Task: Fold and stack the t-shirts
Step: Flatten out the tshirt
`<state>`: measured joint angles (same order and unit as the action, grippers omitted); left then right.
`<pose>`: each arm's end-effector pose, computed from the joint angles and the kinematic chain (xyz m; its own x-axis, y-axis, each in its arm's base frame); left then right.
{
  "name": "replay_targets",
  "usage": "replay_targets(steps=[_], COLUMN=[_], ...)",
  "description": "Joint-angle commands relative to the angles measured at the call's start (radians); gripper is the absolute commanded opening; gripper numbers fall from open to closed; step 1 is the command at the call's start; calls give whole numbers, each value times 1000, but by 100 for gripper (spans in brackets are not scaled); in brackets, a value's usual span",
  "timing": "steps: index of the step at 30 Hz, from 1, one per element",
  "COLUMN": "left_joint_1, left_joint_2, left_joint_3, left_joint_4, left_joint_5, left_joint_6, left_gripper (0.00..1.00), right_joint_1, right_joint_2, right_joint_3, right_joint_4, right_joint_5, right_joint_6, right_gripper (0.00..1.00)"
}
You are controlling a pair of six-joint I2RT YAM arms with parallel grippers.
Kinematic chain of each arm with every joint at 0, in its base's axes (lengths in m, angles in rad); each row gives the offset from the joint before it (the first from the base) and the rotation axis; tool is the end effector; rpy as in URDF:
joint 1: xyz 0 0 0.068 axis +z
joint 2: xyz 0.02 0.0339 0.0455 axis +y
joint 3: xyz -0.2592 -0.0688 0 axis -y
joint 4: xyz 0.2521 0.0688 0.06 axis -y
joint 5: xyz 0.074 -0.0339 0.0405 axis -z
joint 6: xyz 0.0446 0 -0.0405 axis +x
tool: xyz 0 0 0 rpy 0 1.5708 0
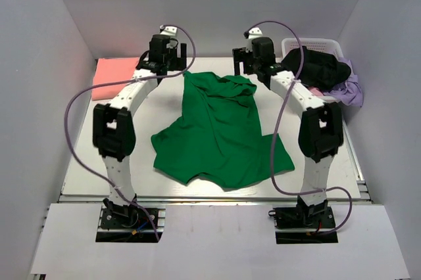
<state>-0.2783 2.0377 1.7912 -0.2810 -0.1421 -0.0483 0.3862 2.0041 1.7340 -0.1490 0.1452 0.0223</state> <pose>0.4805 -0.1307 0.2822 -0.4909 0.0905 -0.8665 0.1307 0.9910 0.0295 0.4616 0.1807 0.2912 -0.3825 -0.1317 -0.9145 -0.2418 0.9696 -0.0385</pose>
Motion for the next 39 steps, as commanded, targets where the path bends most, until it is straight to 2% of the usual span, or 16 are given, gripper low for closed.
replay_targets(steps=[1,5,6,7,8,9,11,12,14,16,18,23,24,34,39], left_joint_1=[-4,-13,-13,-13,-13,-13,-13,-22,-22,-9,-9,-9,-9,-9,-9], left_joint_2=[-210,-416,-451,-483,-511,-552,-574,-583,-608,-658,-701,-764,-764,-617,-535], left_joint_3=[-144,-401,-449,-539,-580,-613,-683,-722,-772,-858,-945,-1042,-1055,-1072,-1052], left_joint_4=[-63,-73,-73,-87,-98,-112,-200,-239,-311,-311,-244,-149,-149,-67,-67], left_joint_5=[12,-30,-30,-30,-15,-4,-31,-60,-120,-129,-129,-102,-137,-146,-160], left_joint_6=[-87,-176,-217,-234,-234,-254,-292,-350,-395,-462,-463,-463,-475,-504,-541], left_gripper=[100,100,100,100,100,100,100,100,100,100,100,97,95,83,64], right_joint_1=[-1,-1,0,2,3,0,3,3,3,5,2,0,-1,0,-1], right_joint_2=[-161,-301,-324,-399,-424,-473,-565,-585,-655,-680,-709,-732,-737,-751,-726], right_joint_3=[-101,-290,-397,-433,-473,-579,-649,-744,-800,-867,-906,-965,-984,-1030,-1062], right_joint_4=[-38,-24,-21,-12,-8,0,14,22,16,-3,-37,-72,-63,-67,-76], right_joint_5=[-113,-168,-177,-185,-191,-190,-197,-196,-202,-181,-151,-122,-121,-102,-75], right_joint_6=[50,90,112,132,149,194,255,302,317,314,308,329,335,343,355], right_gripper=[90,90,90,90,90,90,90,90,90,90,90,90,90,90,90])
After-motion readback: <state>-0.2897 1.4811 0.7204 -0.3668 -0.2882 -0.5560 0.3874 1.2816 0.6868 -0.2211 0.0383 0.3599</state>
